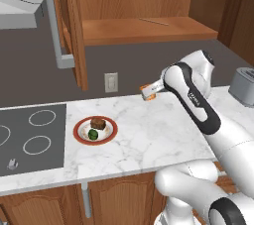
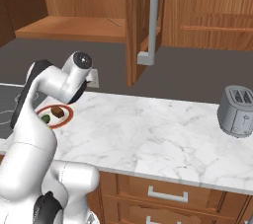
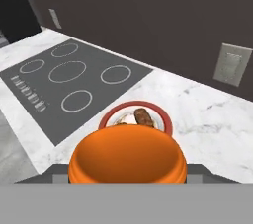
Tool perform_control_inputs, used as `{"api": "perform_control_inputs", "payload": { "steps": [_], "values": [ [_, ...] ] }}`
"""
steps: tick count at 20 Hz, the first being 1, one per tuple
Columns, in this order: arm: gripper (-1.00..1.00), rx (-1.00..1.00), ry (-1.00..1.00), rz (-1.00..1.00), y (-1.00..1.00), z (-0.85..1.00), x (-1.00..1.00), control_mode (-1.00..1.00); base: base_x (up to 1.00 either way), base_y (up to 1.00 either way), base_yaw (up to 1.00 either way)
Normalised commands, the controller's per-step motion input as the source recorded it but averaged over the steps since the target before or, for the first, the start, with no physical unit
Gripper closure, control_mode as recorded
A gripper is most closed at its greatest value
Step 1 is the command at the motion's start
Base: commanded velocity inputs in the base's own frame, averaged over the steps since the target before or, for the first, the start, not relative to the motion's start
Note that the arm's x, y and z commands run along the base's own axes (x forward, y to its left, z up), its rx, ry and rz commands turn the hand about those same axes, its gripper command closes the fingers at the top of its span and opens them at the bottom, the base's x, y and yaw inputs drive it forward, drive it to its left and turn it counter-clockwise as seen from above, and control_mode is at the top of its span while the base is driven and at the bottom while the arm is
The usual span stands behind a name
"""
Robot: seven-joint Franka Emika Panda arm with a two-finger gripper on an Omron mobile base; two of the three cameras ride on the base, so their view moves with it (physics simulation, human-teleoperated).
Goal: Pick the avocado and bread from the counter and place them on the plate. Then pick the jam from the cabinet and place it next to the plate. Lastly close the cabinet door.
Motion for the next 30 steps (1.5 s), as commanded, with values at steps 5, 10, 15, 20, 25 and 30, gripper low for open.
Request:
{"api": "perform_control_inputs", "payload": {
  "steps": [5, 10, 15, 20, 25, 30],
  "values": [
    [1.00, 0.00, 0.00, 0.14, 0.00, -0.45, 0.13, -1.00, 0.00, 0.00, 0.00],
    [1.00, 0.00, -0.03, 0.09, 0.00, -0.51, 0.01, -1.00, 0.00, 0.00, 0.00],
    [1.00, 0.00, -0.11, 0.01, 0.00, -0.50, 0.00, -1.00, 0.00, 0.00, 0.00],
    [1.00, 0.00, -0.08, 0.00, 0.00, -0.43, 0.00, -1.00, 0.00, 0.00, 0.00],
    [1.00, 0.05, 0.01, 0.02, 0.00, -0.47, 0.11, -1.00, 0.00, 0.00, 0.00],
    [1.00, 0.08, 0.02, 0.06, 0.00, -0.46, 0.27, -1.00, 0.00, 0.00, 0.00]
  ]
}}
